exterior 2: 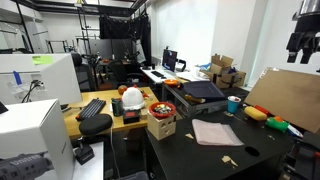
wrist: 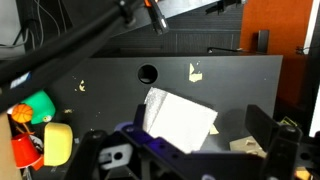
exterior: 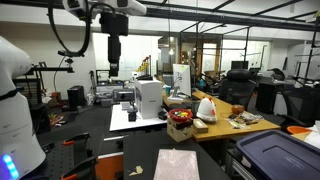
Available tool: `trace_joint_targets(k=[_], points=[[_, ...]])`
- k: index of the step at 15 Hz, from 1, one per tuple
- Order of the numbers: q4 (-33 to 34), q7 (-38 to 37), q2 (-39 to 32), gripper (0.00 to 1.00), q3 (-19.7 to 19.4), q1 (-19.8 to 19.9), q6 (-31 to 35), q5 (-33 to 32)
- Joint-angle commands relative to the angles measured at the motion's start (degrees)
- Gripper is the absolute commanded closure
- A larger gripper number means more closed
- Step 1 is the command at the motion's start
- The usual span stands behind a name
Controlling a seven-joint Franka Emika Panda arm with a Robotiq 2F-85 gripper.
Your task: Unfold the bubble wrap
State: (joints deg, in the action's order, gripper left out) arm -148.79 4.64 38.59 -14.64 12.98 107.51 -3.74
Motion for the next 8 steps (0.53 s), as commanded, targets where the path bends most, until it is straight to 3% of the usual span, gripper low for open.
trace_joint_targets(k=[1, 8], points=[[0.55, -2.07, -5.2, 0.0, -0.12, -0.43, 4.46, 4.03], [3.26, -9.98, -21.3, 0.0, 0.81, 0.54, 22.61, 9.99]])
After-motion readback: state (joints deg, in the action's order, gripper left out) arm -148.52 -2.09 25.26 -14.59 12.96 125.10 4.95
